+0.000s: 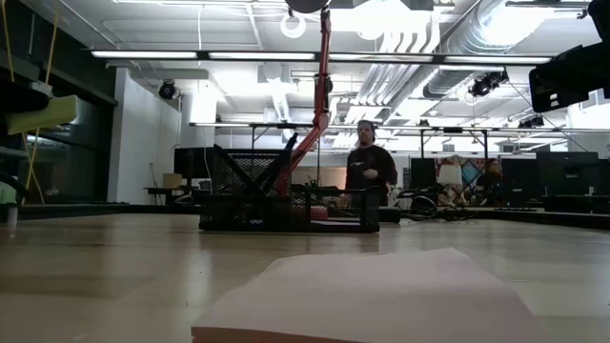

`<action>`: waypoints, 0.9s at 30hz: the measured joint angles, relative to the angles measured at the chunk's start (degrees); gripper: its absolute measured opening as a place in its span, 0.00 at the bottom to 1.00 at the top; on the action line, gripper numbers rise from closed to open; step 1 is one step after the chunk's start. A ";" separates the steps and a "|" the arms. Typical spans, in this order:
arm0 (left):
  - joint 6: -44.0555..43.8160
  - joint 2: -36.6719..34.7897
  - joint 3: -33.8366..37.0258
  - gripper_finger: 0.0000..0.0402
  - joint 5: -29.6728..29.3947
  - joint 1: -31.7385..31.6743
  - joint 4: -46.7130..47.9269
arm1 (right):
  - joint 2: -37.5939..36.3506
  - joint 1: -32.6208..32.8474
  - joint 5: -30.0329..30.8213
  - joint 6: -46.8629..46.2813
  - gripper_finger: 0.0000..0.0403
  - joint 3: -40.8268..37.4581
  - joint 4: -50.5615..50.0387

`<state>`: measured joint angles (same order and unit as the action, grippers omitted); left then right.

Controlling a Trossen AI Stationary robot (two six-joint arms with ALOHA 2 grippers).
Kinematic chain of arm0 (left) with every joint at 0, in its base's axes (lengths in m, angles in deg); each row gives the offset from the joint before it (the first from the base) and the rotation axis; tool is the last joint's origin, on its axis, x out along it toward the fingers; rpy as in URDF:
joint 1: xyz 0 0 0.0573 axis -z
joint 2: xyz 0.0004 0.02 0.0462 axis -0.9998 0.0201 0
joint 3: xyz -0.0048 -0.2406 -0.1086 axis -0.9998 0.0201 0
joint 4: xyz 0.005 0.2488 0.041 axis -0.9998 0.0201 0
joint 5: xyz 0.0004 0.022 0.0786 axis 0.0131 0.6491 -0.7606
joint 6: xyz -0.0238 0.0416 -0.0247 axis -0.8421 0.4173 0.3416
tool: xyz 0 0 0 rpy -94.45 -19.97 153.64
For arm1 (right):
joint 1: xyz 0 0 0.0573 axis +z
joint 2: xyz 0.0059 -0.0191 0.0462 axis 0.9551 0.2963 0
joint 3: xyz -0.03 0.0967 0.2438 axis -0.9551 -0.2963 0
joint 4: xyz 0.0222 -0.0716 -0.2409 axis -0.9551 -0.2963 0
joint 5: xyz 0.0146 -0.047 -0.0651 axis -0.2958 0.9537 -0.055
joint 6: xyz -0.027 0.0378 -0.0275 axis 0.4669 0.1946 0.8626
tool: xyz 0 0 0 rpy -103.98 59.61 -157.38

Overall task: Pick and place office supplies into organizer
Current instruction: Put the green eraser into the black desk organizer

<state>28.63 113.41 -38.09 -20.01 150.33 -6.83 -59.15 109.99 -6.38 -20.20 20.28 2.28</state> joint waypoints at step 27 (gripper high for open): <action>-0.46 0.00 0.00 0.01 -6.43 0.01 -1.38 | 0.00 -0.02 0.00 0.00 0.33 0.00 0.00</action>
<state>28.17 113.41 -38.09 -26.43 150.34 -8.20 -59.16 109.98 -6.38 -20.19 20.28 2.28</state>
